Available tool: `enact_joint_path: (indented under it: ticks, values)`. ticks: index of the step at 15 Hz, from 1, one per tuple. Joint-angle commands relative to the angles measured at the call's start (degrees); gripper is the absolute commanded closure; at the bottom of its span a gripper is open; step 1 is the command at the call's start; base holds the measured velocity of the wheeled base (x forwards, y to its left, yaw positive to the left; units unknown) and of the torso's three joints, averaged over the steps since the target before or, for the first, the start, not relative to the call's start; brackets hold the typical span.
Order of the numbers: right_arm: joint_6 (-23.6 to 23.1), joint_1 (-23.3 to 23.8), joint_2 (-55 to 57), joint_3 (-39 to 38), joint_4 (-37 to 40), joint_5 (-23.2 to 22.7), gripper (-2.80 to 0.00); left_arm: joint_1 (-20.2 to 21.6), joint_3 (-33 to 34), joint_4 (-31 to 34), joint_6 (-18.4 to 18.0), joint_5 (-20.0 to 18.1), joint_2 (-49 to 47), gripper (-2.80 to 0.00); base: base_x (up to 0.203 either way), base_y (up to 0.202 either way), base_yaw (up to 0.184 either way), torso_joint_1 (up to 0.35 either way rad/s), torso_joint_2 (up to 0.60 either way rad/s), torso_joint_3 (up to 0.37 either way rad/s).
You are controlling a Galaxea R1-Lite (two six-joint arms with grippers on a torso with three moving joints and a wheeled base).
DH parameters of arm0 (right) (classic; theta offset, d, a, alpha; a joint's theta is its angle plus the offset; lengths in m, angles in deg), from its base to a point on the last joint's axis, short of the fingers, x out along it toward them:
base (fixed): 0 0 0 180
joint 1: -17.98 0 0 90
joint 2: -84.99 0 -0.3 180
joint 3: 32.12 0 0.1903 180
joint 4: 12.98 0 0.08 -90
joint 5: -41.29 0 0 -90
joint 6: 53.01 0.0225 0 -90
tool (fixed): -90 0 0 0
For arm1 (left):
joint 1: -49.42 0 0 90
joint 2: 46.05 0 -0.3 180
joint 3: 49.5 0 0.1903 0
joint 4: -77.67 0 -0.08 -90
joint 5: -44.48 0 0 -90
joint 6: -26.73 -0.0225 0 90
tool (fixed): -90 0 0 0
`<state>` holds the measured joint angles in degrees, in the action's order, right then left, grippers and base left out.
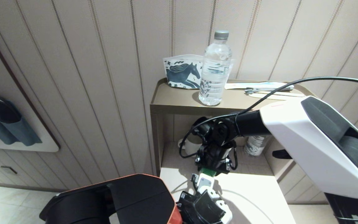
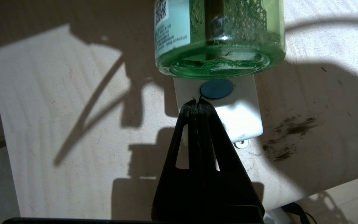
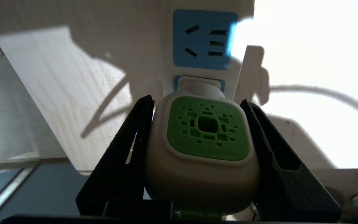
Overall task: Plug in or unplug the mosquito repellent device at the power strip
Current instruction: Hold the socket with your left hand and unplug it with your right hand
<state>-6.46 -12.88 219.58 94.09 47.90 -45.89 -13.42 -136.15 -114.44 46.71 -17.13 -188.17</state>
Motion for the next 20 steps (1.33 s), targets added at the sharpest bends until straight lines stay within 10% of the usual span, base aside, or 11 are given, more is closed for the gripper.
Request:
enact_joint_path:
  ticks: [1, 8, 20]
  values:
    - [-0.9, -0.7, 0.3, -0.1, 0.6, 0.9, 0.00, 0.0, -0.1, -0.2, 0.1, 0.2, -0.3, 0.00, 0.000, 0.000, 0.000, 0.000, 0.00, 0.000]
    - [-9.0, -1.8, 2.5, 0.2, 3.8, 8.0, 0.00, 0.0, 0.1, -0.2, 0.2, 0.2, -0.2, 0.00, 0.000, 0.000, 0.000, 0.000, 0.00, 0.000]
    - [-8.9, -1.3, 0.1, 2.6, 4.2, 6.2, 0.00, 0.0, 0.1, -1.2, 0.0, 0.2, -0.4, 0.00, 0.000, 0.000, 0.000, 0.000, 0.00, 0.000]
